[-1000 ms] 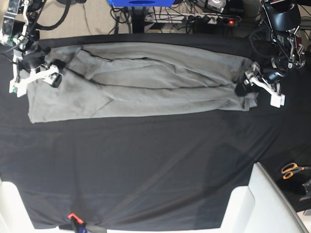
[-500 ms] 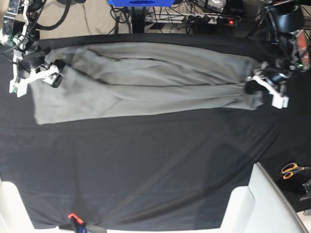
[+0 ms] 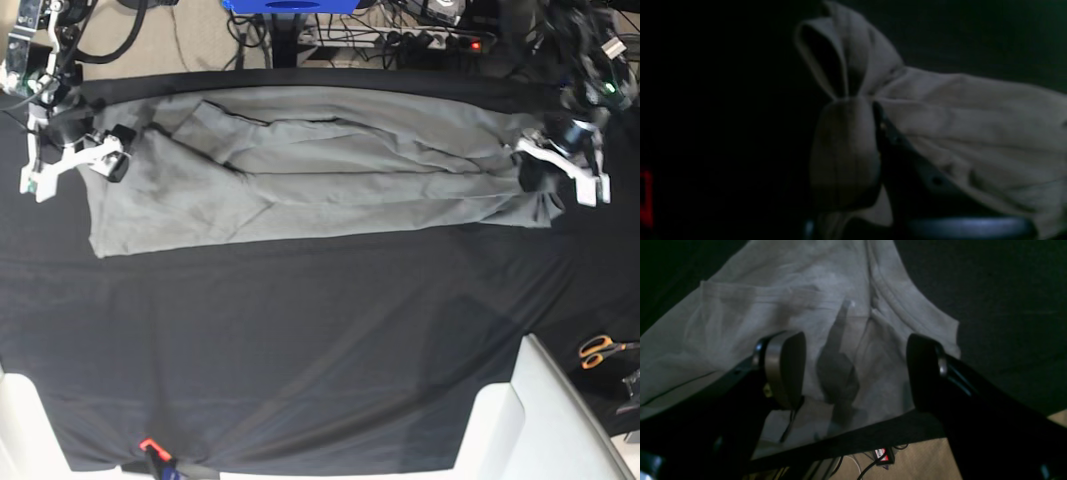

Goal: Fold the T-shirt properly
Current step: 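Grasp the folded end of the shirt with the left gripper, then fold the grasped end with the left gripper toward the right gripper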

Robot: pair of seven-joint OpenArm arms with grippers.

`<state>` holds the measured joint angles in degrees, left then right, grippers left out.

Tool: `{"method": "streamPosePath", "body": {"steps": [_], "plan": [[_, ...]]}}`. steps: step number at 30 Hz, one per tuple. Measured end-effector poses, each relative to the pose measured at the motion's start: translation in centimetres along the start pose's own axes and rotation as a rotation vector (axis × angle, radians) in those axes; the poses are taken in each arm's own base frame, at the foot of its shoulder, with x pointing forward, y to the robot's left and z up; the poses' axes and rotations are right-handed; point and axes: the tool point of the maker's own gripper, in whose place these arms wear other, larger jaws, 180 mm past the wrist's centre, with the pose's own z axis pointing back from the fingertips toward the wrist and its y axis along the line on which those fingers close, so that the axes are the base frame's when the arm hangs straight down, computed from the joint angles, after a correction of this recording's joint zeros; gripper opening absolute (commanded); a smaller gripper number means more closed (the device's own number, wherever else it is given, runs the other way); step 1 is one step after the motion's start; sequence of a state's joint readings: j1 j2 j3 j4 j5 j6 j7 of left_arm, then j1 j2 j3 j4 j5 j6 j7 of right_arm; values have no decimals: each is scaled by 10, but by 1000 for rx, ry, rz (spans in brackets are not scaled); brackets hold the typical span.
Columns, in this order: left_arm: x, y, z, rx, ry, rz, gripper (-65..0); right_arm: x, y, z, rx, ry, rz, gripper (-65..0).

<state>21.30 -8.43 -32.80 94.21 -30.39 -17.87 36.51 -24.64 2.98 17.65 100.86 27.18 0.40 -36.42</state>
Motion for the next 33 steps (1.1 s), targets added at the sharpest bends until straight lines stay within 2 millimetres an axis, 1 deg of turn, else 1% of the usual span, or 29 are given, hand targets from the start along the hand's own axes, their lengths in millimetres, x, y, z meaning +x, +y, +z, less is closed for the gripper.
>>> {"method": "streamPosePath", "body": {"steps": [3, 5, 6, 13, 16, 20, 22, 26, 29, 33], "plan": [[8, -11, 7, 32, -54, 63, -650, 0, 0, 0, 0, 0, 0, -219], [11, -20, 6, 54, -68, 104, -650, 0, 0, 0, 1, -1, 0, -219], [8, -28, 3, 41, -63, 110, -650, 0, 0, 0, 0, -1, 1, -219], [-25, -81, -13, -17, 45, 144, -650, 0, 0, 0, 0, 0, 1, -219], [-32, -110, -17, -87, 74, 126, -650, 4, -4, 1, -6, -4, 16, -219], [-34, -139, -24, -155, 86, 102, -650, 6, -7, 1, -12, -8, 25, -219], [-41, -153, -29, -187, 111, 88, -650, 5, -6, 1, -10, -5, 24, -219], [-61, -170, -38, -224, 179, 68, -650, 7, -7, 1, -11, -8, 25, -219], [-68, -182, -44, -248, 201, 49, -650, 6, -6, 1, -10, -7, 25, -219], [-72, -195, -48, -277, 219, 27, -650, 6, -6, 1, -10, -8, 25, -219]]}}
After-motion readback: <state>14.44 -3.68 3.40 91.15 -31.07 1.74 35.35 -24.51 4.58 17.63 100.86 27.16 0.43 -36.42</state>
